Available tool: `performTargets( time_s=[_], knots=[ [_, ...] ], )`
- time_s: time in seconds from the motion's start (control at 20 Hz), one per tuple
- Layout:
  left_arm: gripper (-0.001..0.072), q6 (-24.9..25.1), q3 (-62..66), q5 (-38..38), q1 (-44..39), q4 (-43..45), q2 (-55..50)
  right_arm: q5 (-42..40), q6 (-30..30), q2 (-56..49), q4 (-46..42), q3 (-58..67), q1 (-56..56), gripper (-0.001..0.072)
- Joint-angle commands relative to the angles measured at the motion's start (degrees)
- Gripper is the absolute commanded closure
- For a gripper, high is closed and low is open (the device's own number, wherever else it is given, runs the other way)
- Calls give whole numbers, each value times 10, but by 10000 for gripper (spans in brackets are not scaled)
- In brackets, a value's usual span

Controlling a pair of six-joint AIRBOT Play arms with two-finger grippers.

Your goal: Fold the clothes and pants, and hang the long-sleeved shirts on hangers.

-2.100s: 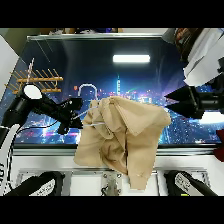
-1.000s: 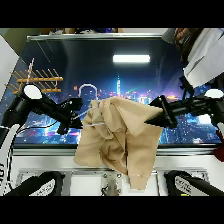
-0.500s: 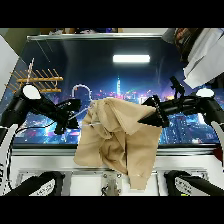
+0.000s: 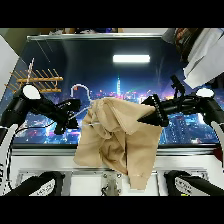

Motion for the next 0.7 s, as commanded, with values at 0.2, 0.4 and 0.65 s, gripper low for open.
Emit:
performTargets(
  time_s=[0.2,0.4,0.65],
  knots=[
    [685,1,1,-3,0,-33,0,0,0,0,47,0,1,178],
    [685,0,1,-4,0,-33,0,0,0,0,112,0,1,178],
    [685,0,1,-4,0,-33,0,-3,0,0,64,0,1,182]
  ],
)
